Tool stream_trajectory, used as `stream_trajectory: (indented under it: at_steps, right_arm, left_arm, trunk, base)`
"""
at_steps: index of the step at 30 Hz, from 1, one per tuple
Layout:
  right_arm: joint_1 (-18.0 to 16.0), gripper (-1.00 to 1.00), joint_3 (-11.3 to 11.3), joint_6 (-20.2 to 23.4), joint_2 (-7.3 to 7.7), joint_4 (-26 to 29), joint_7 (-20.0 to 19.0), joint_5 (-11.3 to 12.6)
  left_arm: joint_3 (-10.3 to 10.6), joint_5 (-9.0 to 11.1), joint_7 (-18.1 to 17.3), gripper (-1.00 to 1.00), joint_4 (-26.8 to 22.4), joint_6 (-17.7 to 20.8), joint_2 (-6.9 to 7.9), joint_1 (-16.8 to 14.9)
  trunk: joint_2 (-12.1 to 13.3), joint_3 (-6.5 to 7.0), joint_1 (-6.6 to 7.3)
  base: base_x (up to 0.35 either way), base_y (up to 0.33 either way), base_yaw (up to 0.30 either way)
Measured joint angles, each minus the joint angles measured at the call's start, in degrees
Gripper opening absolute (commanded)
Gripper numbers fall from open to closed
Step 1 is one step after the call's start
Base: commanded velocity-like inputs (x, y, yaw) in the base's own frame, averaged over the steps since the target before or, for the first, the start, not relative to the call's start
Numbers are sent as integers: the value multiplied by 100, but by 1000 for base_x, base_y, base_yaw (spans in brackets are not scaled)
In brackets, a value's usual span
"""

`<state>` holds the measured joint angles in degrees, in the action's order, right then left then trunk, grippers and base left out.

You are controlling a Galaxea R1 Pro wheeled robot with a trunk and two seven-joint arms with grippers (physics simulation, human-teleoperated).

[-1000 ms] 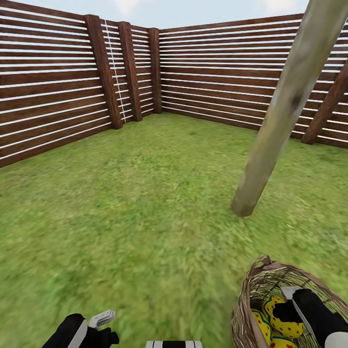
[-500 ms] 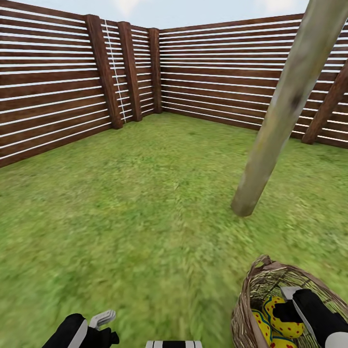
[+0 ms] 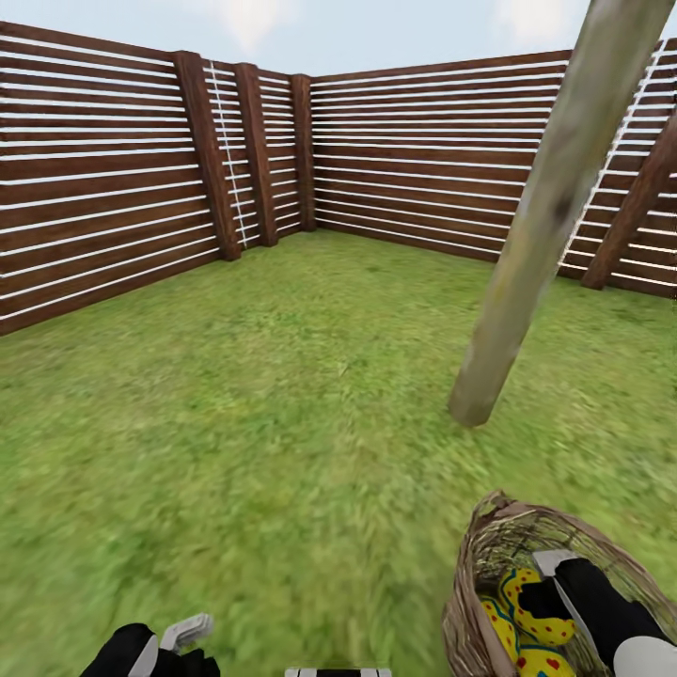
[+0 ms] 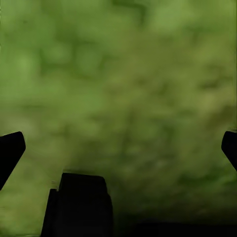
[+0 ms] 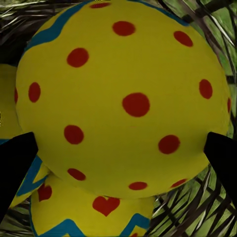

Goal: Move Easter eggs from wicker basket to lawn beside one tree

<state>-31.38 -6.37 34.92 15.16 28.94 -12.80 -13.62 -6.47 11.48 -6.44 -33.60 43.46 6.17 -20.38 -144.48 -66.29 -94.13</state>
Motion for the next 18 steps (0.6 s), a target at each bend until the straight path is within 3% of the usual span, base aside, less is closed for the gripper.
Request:
stream_trajectory:
  at_steps: [6,11,18]
  right_arm:
    - [2,-100,9,1,0,-13,9,3]
    - [2,-100,9,1,0,-22,9,2]
    - [2,-100,13,2,-9,-39,9,3]
  left_arm:
    - [0,1,7,100,17,-8,-26,0]
    - [5,0,7,100,40,-8,-35,2]
    - [9,1,7,100,52,-8,-44,2]
  trunk:
    - [8,133,19]
    - [8,134,18]
    - [17,288,37]
  base:
    - [-59,0,0]
    - [0,0,0]
    - [0,0,0]
